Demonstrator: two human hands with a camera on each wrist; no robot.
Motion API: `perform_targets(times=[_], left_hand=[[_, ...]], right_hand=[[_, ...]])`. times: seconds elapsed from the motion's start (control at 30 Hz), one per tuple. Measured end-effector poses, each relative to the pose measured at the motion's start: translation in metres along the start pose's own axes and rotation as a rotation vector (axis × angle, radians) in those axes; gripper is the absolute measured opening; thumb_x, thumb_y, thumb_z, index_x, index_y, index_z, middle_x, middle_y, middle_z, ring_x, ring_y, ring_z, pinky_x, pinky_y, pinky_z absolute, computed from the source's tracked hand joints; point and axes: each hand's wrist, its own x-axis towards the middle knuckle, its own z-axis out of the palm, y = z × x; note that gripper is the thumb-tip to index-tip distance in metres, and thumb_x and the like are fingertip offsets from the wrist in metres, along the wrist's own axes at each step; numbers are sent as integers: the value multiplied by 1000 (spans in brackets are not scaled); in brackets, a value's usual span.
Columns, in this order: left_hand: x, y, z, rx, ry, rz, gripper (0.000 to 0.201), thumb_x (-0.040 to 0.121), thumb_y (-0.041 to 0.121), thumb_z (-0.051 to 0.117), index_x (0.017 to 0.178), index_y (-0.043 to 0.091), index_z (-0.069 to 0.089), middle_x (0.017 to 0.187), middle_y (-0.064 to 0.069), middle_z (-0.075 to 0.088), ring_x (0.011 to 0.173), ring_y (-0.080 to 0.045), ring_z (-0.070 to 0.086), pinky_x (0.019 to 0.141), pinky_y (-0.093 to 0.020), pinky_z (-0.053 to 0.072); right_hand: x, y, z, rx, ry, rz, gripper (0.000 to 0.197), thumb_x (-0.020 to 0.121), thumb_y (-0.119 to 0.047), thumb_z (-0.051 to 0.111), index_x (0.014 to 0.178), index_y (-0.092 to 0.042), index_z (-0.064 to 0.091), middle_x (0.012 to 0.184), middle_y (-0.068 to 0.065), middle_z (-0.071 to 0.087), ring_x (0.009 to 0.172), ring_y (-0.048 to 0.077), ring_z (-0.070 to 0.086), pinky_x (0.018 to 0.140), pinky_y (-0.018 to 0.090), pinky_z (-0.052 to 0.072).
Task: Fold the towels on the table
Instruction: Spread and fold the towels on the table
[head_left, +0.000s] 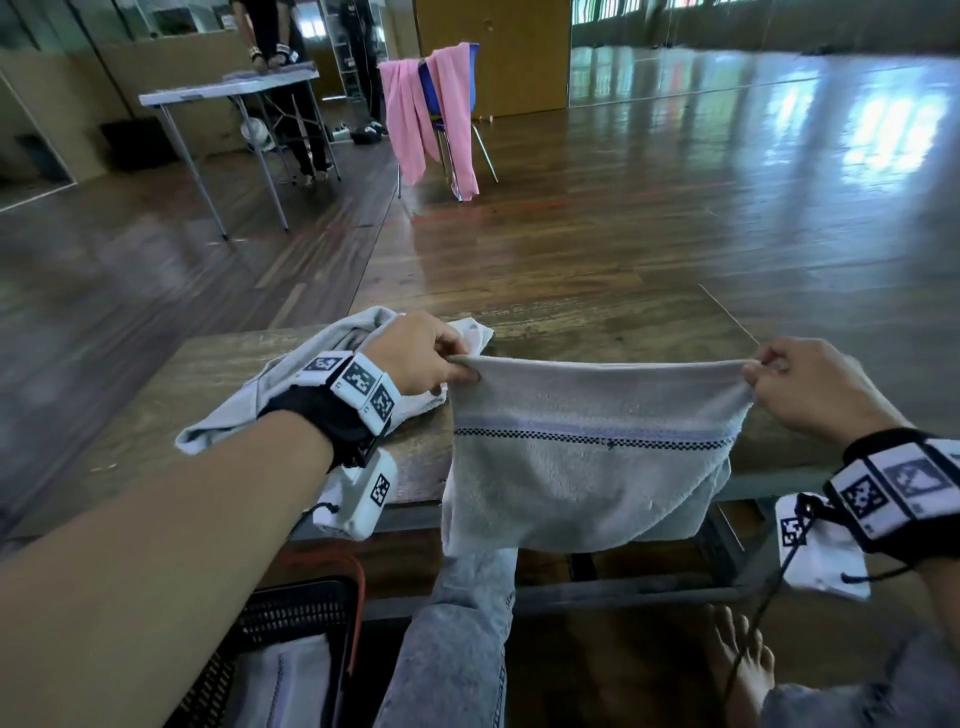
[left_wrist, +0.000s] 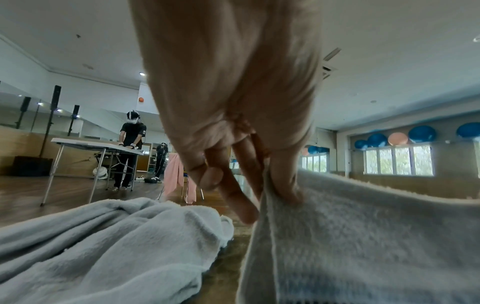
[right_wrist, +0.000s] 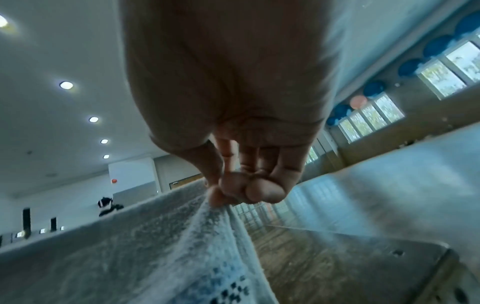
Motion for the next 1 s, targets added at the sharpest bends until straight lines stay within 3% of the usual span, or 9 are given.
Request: perform_targets(times=[0.17, 0.27, 0.37, 0.47, 0.63, 0.7, 0.8, 0.9, 1.0], left_hand=[[2, 24, -16, -106, -35, -155, 9, 78, 8, 81, 79, 7, 73, 64, -3, 73, 64, -19, 74, 46, -19, 48], [0, 33, -26, -130, -27, -161, 11, 77, 4, 81, 85, 0, 75, 75, -15, 75, 70, -22, 74, 53, -18, 55], [-5, 36, -32, -186, -27, -157, 20, 74, 1, 82, 91, -6, 74, 82, -21, 75, 76, -27, 75, 66, -26, 62], [-11, 36, -34, -221, -37, -165, 23, 72, -2, 82, 93, -7, 73, 85, -22, 75, 82, -30, 75, 74, -32, 62], [-22, 40, -42, -247, -34, -193, 28, 72, -4, 82, 97, -10, 71, 89, -26, 73, 78, -31, 74, 66, -28, 62], [-23, 46, -56, -258, 13, -185, 25, 71, -4, 82, 93, -8, 71, 87, -25, 72, 65, -24, 73, 62, -26, 62], [-19, 66, -85, -331, 123, -148, 18, 72, 0, 82, 86, -2, 70, 87, -21, 71, 57, -16, 70, 60, -24, 61], [-10, 91, -114, -355, 284, -84, 20, 74, 7, 82, 90, 3, 70, 96, -14, 72, 81, -21, 72, 73, -29, 62], [-2, 105, -131, -266, 551, 42, 21, 81, 13, 79, 101, 9, 73, 99, -7, 73, 88, -19, 71, 80, -31, 61]], right_hand=[[0, 0, -8, 122, 39, -40, 11, 96, -21, 63, 86, -26, 61, 82, 3, 75, 68, 24, 71, 64, 36, 58], [-3, 6, -18, 150, 13, -109, 9, 92, -20, 68, 85, -25, 65, 70, -3, 74, 66, 18, 68, 67, 37, 57], [-14, 10, -31, 131, 12, -179, 8, 88, -25, 74, 82, -28, 69, 74, -4, 72, 67, 15, 66, 59, 26, 45], [-26, 3, -43, 83, 40, -239, 9, 85, -27, 76, 78, -29, 71, 75, -9, 70, 72, 8, 64, 62, 22, 42], [-33, -21, -67, 9, -97, -251, 13, 87, -15, 76, 77, -21, 70, 65, -3, 71, 61, 11, 66, 59, 25, 45], [-24, -35, -80, -16, -108, -248, 13, 89, -10, 74, 78, -16, 69, 61, 3, 72, 57, 17, 69, 62, 32, 53], [-1, -61, -102, 104, 10, -228, 5, 89, 1, 68, 91, -2, 71, 72, 17, 73, 68, 29, 74, 77, 49, 62], [21, -88, -126, 209, 141, -220, 16, 89, 4, 64, 103, 7, 71, 76, 18, 72, 56, 10, 71, 66, 29, 64], [37, -109, -149, 202, 375, -309, 14, 86, -9, 71, 98, -7, 77, 86, 13, 73, 77, 17, 68, 80, 38, 61]])
